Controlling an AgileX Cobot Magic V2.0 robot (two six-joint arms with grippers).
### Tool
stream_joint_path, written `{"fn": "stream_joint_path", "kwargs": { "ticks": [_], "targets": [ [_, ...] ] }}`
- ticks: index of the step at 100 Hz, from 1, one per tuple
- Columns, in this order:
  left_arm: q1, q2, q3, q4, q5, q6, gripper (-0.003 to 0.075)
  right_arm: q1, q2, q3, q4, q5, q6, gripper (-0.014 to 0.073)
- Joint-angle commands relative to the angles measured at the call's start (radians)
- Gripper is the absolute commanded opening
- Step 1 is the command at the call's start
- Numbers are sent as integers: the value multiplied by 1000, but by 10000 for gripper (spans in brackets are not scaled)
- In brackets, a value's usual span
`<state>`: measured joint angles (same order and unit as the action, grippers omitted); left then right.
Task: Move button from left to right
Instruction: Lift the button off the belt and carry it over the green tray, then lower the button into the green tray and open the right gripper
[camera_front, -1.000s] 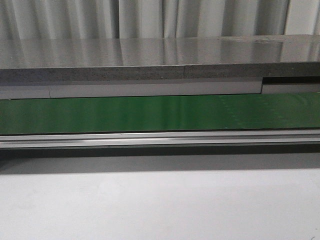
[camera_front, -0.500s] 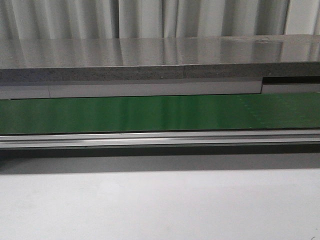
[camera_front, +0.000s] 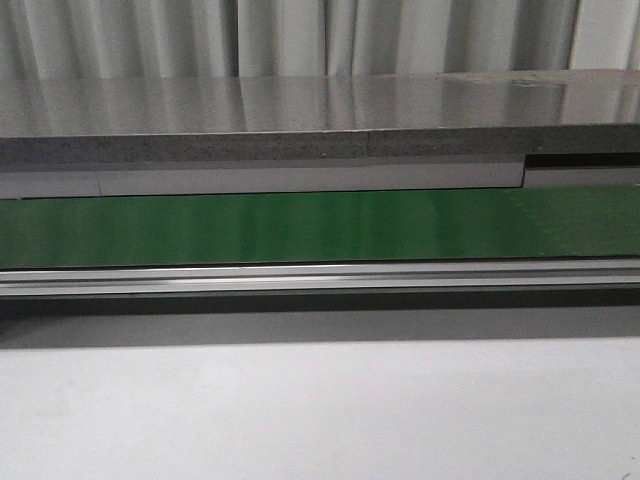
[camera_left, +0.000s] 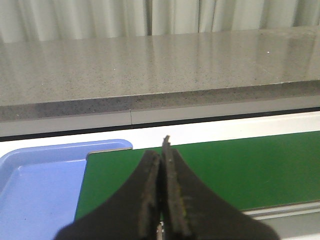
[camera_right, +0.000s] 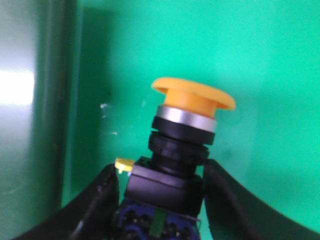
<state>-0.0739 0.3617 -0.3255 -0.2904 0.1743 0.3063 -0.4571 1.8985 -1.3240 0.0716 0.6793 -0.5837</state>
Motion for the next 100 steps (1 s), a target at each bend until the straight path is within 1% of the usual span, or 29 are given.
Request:
{"fn": "stream_joint_path", "kwargs": {
  "ticks": [1,14,33,45,68,80,87,100],
  "targets": [
    [-12,5,-26,-13,-82,-3,-20,-4,-47,-32,20,-38,-11,199],
    [-12,5,-26,-13,-82,-3,-20,-4,-47,-32,23,-47,-11,286],
    [-12,5,-26,-13,-82,-3,-20,-4,-47,-32,29,-65,-10,465],
    [-12,5,-26,-13,-82,-3,-20,-4,-47,-32,30,-65,-10,534],
    [-12,5,-26,-13,-82,-3,-20,-4,-56,-32,30,-64,-10,544],
    [-12,5,-26,-13,-82,-3,-20,-4,-83,-32,56,-79,9,542],
    [-12,5,-26,-13,-82,-3,-20,-4,-107,-32,91,-97,17,542],
    [-12,5,-26,-13,-82,-3,-20,3,-162,-32,219,-119,17,541]
  ]
}}
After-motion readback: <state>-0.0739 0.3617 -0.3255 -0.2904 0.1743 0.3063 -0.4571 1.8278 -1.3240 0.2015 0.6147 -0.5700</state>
